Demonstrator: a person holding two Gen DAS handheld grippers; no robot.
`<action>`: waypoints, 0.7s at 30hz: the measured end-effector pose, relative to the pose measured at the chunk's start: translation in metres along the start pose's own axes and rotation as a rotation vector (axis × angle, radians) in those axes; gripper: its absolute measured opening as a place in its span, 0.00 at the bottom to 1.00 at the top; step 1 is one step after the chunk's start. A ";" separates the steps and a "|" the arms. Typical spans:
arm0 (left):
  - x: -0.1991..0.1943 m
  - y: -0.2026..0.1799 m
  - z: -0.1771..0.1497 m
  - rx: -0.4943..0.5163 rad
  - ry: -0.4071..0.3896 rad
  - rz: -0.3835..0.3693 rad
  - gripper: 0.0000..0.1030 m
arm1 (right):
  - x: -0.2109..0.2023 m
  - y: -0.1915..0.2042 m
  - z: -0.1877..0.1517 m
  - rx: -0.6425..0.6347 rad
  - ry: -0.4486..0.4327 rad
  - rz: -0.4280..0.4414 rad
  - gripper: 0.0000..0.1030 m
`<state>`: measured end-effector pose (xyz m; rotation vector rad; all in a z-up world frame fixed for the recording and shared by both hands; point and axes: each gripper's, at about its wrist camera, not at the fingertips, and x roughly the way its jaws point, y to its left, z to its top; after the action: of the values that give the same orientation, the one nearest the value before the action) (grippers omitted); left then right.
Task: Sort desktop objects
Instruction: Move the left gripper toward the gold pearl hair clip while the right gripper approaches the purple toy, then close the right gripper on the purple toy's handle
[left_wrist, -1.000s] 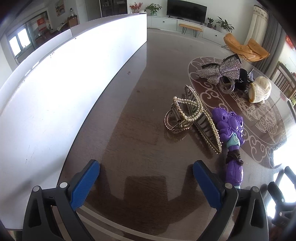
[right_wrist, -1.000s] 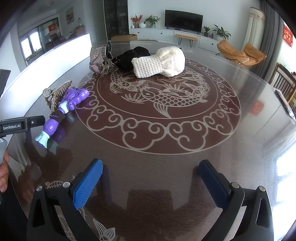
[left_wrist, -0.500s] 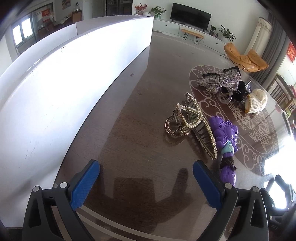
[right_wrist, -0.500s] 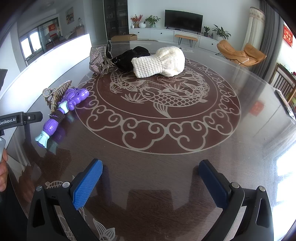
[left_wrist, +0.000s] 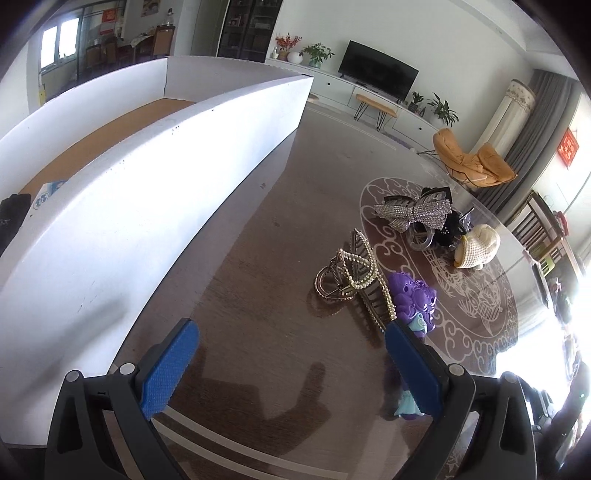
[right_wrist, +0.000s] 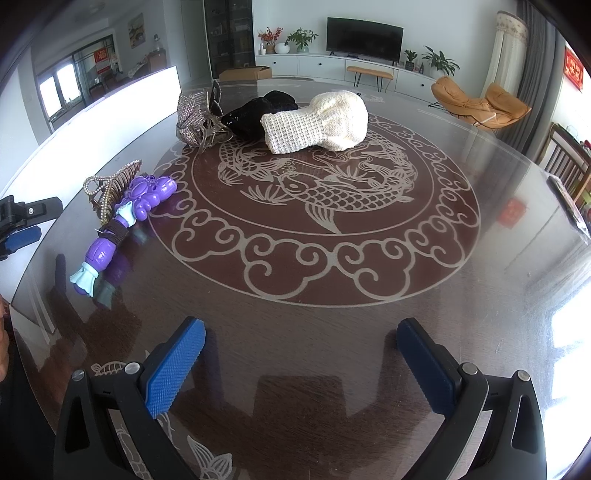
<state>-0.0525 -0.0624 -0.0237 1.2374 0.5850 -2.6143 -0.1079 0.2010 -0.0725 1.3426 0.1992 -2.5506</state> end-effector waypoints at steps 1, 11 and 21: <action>-0.003 0.003 0.000 -0.013 -0.006 -0.012 1.00 | 0.000 0.003 0.002 0.007 0.006 0.024 1.00; -0.007 0.009 0.001 -0.062 -0.026 -0.021 1.00 | 0.005 0.085 0.042 -0.046 0.014 0.300 1.00; -0.005 0.004 0.001 -0.035 -0.036 -0.004 1.00 | 0.033 0.140 0.055 -0.220 0.029 0.221 0.81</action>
<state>-0.0486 -0.0665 -0.0200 1.1779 0.6245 -2.6121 -0.1298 0.0485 -0.0688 1.2446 0.3082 -2.2557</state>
